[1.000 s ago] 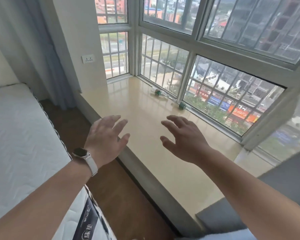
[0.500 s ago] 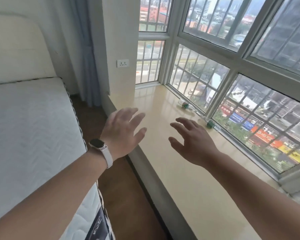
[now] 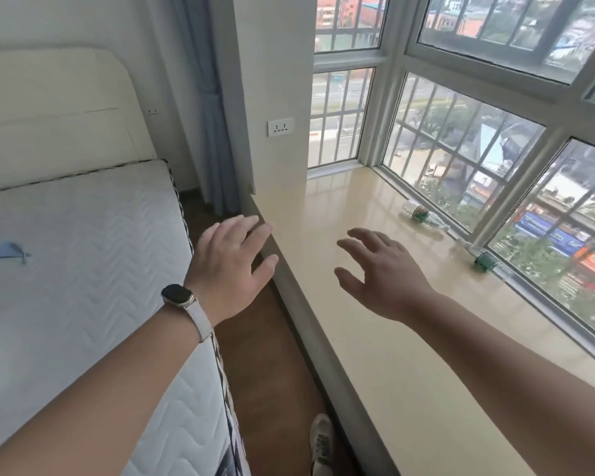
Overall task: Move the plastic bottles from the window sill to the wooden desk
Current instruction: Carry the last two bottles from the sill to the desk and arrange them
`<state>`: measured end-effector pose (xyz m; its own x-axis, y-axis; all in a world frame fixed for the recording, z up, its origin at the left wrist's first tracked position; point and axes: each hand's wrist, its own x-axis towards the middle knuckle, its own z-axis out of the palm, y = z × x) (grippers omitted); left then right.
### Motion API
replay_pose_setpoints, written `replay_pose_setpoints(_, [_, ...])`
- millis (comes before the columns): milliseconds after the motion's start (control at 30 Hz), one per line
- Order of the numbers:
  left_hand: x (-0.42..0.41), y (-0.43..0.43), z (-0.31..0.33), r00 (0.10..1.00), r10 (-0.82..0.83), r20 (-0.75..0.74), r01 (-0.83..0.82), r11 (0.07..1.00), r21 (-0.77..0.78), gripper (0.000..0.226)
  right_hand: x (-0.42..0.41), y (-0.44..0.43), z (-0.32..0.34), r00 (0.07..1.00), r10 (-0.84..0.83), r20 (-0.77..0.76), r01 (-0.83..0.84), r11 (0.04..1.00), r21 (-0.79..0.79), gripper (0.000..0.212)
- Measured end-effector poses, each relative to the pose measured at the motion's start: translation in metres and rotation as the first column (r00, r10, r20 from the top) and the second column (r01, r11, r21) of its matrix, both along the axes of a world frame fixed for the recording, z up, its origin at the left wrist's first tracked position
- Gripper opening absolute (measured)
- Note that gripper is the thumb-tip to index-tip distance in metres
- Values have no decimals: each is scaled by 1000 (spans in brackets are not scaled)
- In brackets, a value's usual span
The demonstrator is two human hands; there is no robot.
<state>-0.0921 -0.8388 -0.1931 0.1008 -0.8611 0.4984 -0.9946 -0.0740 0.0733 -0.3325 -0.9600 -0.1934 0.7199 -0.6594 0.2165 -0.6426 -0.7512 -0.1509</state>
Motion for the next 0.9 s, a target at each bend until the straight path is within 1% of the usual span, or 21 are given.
replay_pose_setpoints(200, [22,-105,-6,1000,-16,16,14,994,107,49,16,-95,-6,999,-33,0,33,999,1,55])
replay_pose_setpoints(433, [11,-225,-3,997,-80,23,75,982,173,51,4,-192,-2,993,-114,-9,114,993,3,56])
replay_pose_setpoints(633, [2,-290,11,988,-150,39,143,979,146,52,-11,-238,12,982,-188,8,189,982,-17,57])
replay_pose_setpoints(800, [3,-342,8,958,-279,74,268,955,123,52,-14,-268,15,963,-267,24,268,964,-8,59])
replay_pose_setpoints(900, [5,-380,-1,929,-365,68,356,928,113,51,-13,-287,9,943,-331,20,331,943,-15,59])
